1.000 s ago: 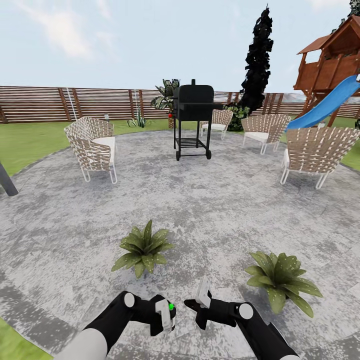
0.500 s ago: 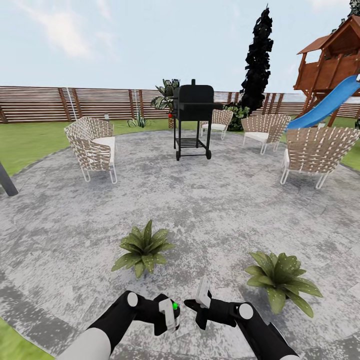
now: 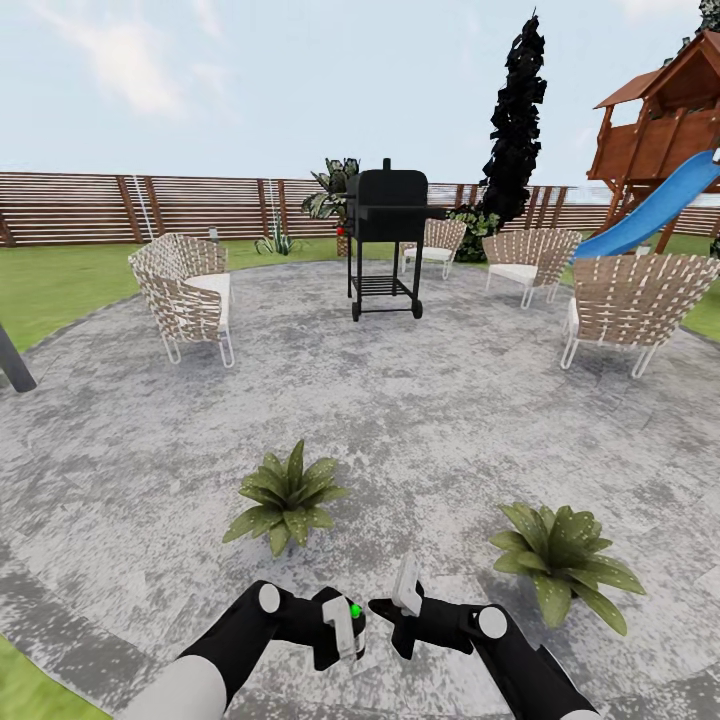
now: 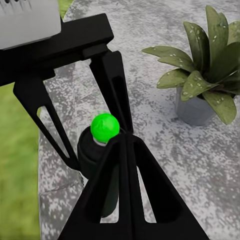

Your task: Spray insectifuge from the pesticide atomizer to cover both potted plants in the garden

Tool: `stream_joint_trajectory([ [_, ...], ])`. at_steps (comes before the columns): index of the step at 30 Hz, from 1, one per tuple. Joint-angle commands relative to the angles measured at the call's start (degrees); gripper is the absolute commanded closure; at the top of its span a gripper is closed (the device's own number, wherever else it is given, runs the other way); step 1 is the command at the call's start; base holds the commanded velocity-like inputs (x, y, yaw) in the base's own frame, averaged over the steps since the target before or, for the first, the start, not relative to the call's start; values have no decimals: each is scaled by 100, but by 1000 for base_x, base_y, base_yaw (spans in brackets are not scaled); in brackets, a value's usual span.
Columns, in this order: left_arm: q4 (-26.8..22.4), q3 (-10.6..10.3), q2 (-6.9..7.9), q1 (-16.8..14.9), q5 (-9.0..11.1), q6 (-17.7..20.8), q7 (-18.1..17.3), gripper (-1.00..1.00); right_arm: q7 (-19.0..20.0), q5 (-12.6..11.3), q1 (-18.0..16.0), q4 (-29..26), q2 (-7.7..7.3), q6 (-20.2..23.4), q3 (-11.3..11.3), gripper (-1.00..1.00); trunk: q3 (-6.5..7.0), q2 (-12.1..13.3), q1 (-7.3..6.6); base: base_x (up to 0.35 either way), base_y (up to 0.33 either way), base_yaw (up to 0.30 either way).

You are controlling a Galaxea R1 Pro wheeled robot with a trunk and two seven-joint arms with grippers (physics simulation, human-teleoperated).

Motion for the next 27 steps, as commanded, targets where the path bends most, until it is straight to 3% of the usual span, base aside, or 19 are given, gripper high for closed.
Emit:
stream_joint_trajectory([
  [1, -8, 1, -9, -2, -51, -41, -6, 100, 2, 51, -2, -5, 2, -32, -8, 100, -5, -2, -1, 0, 0, 0],
  [27, -8, 14, -59, -72, 68, -43, -146, 100, 2, 52, -2, -3, -7, -39, -8, 100, -5, -2, -1, 0, 0, 0],
])
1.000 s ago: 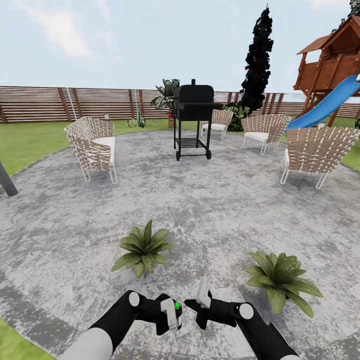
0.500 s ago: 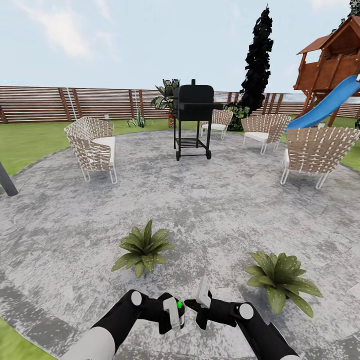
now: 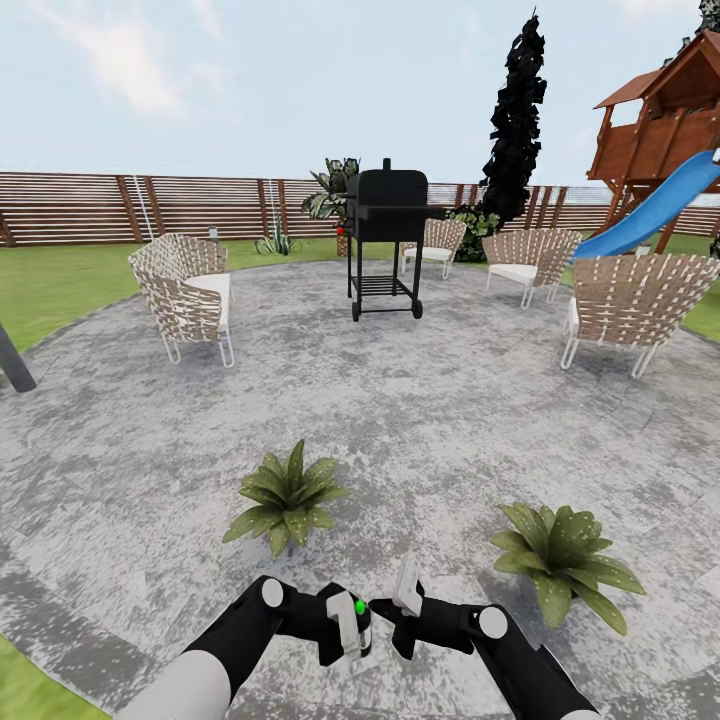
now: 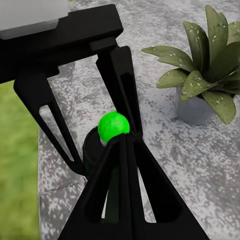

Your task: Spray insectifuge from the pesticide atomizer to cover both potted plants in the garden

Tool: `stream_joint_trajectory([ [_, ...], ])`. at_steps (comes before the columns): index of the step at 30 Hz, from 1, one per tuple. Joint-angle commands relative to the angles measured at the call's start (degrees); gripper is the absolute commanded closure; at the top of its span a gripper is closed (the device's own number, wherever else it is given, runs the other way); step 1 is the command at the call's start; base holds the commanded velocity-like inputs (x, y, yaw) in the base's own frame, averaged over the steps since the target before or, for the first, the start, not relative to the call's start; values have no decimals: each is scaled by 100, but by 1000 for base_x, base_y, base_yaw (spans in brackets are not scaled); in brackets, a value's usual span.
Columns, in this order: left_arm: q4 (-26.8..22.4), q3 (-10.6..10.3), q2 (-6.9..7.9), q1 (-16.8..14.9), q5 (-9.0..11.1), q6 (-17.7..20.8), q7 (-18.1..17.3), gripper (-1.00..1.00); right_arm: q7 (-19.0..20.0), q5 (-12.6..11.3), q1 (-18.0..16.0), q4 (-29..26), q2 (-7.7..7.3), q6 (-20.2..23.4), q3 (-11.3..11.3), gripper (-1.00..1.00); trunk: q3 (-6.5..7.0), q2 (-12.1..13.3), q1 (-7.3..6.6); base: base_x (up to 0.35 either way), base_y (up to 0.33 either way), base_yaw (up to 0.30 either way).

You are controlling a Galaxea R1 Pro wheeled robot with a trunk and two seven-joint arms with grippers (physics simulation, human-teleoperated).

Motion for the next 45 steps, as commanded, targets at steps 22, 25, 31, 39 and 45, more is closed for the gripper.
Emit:
stream_joint_trajectory([
  [22, 1, 15, -36, -2, -41, -279, -23, 100, 2, 51, -2, 2, -7, -32, -8, 100, -5, -2, -1, 0, 0, 0],
  [25, 1, 15, -36, -2, -41, -280, -23, 100, 2, 51, -2, 2, -14, -32, -8, 100, -5, -2, -1, 0, 0, 0],
  [31, 99, -7, 31, -2, -83, -260, -8, 100, 2, 51, -2, -6, -16, -32, -8, 100, -5, -2, -1, 0, 0, 0],
  [39, 115, -20, 699, 59, -238, -212, 20, 100, 2, 51, -2, 0, -16, -32, -8, 100, -5, -2, -1, 0, 0, 0],
  [45, 115, -22, 1499, 117, -254, -244, 14, 100, -1, 53, -2, 19, -41, -37, -8, -100, -5, -2, -1, 0, 0, 0],
])
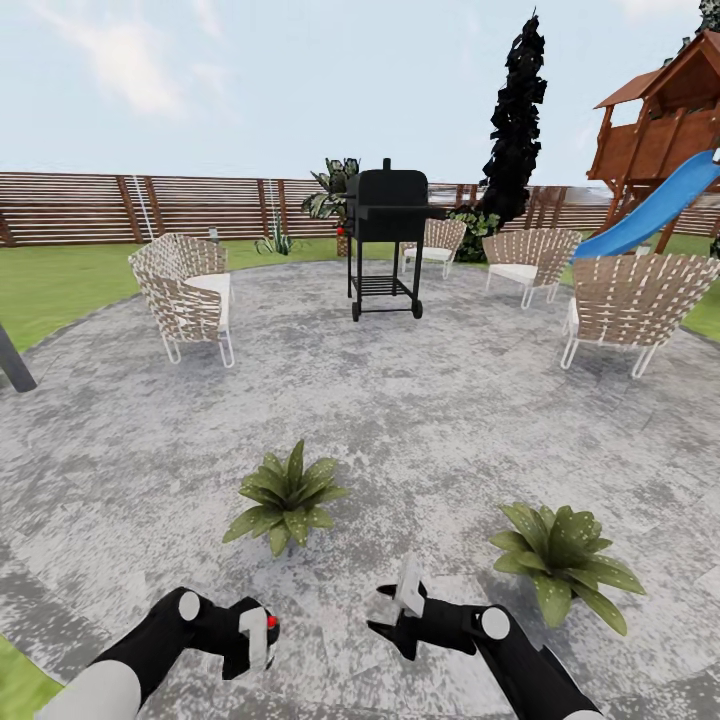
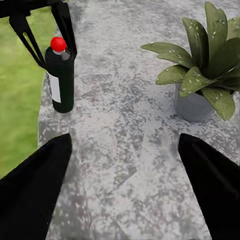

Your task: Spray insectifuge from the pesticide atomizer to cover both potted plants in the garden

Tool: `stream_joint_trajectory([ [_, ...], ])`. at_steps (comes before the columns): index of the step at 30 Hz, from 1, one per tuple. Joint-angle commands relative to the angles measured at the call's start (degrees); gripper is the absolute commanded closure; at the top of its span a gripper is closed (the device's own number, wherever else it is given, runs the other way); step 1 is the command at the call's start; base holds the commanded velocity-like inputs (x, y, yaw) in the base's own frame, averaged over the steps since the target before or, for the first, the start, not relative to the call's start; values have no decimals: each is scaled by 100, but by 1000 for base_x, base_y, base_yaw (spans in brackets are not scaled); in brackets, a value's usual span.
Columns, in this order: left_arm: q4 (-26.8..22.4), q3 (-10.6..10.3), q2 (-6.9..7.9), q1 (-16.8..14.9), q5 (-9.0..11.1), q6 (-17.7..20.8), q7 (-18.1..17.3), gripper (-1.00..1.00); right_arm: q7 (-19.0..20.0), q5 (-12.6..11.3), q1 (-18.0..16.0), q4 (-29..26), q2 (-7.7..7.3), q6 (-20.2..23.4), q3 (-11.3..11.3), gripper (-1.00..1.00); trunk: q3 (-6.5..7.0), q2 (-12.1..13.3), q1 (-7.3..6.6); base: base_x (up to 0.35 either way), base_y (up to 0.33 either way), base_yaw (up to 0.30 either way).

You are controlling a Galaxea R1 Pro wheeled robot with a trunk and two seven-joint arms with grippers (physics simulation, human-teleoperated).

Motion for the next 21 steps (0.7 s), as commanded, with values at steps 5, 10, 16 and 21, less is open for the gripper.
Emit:
stream_joint_trajectory([
  [5, -10, 36, 424, 67, 35, 20, 32, 100, -416, 326, -2, 174, -49, -29, -40, -100, -5, -2, -1, 0, 0, 0],
  [10, -10, 926, 425, 689, 374, 49, 1000, 100, -3219, 447, 6, 2193, -325, -70, -43, -100, -5, -2, -1, 0, 0, 0],
  [16, 720, 2060, 370, 1100, 1815, -72, 3242, 100, -6292, 164, 45, 3833, -309, -960, -65, -100, -5, -2, -1, 0, 0, 0],
  [21, 1815, 2150, 373, 1136, 3013, -1013, 4847, 100, -6579, -2021, 247, 3947, -350, -1740, -62, -100, -5, -2, -1, 0, 0, 0],
])
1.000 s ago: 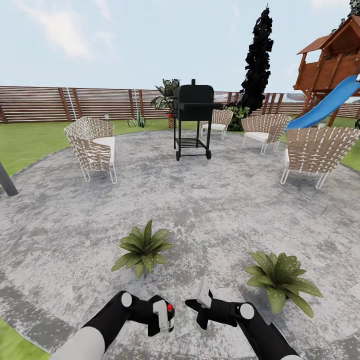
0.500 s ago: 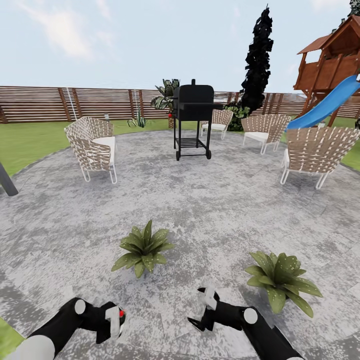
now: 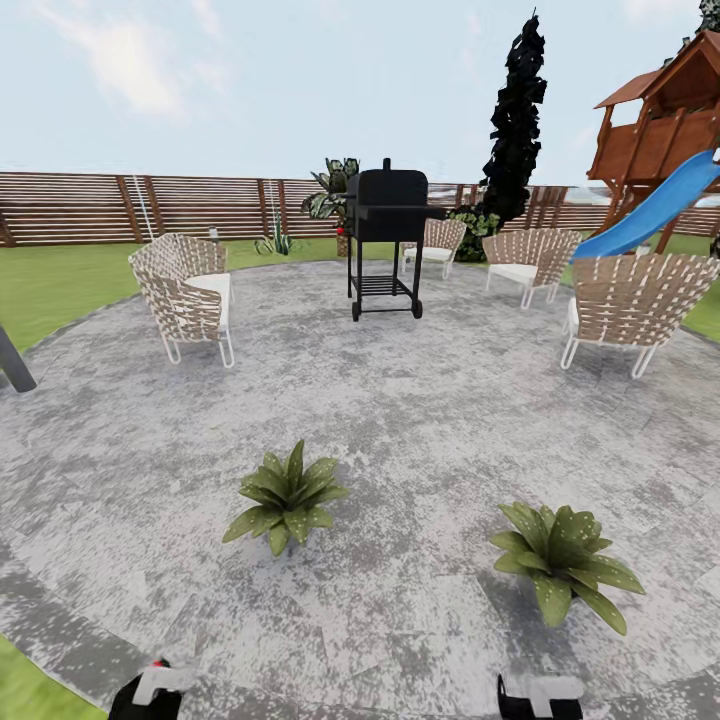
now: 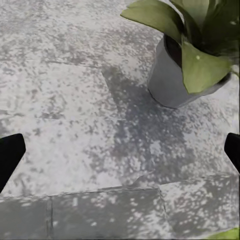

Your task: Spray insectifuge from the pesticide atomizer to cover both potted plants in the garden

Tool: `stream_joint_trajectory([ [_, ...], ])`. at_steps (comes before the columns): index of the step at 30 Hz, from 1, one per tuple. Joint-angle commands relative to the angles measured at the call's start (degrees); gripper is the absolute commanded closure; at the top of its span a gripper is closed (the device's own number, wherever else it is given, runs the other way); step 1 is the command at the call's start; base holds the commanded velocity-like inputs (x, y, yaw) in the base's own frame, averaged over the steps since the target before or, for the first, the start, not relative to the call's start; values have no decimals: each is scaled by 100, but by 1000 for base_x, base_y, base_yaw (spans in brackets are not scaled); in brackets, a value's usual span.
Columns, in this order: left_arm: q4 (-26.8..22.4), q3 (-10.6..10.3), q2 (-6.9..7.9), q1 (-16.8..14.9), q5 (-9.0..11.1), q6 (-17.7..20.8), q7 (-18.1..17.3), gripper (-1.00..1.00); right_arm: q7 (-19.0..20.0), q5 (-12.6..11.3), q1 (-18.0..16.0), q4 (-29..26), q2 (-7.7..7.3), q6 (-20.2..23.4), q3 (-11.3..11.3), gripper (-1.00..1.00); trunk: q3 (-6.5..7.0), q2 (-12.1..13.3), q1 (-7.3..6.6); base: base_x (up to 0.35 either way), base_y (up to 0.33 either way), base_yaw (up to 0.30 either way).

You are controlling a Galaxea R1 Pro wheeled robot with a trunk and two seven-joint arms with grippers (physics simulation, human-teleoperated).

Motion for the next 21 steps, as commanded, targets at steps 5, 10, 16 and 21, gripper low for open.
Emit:
stream_joint_trajectory([
  [5, 284, 41, -22, -3, 110, -326, 415, 100, -63, -351, 11, 16, -6, -46, 70, -100, -4, -2, -1, 0, 0, 0],
  [10, 307, 43, -21, 2, 115, -339, 433, 100, -49, -371, 12, 15, 45, -30, 85, -100, -4, -2, -1, 0, 0, 0],
  [16, 285, 42, -17, 81, 116, -356, 430, 100, -42, -378, 12, 19, 65, -13, 83, -100, -4, -2, -1, 0, 0, 0],
  [21, 286, 41, -20, 85, 116, -357, 429, 100, -42, -378, 12, 22, 66, -12, 83, -100, -4, -2, -1, 0, 0, 0],
])
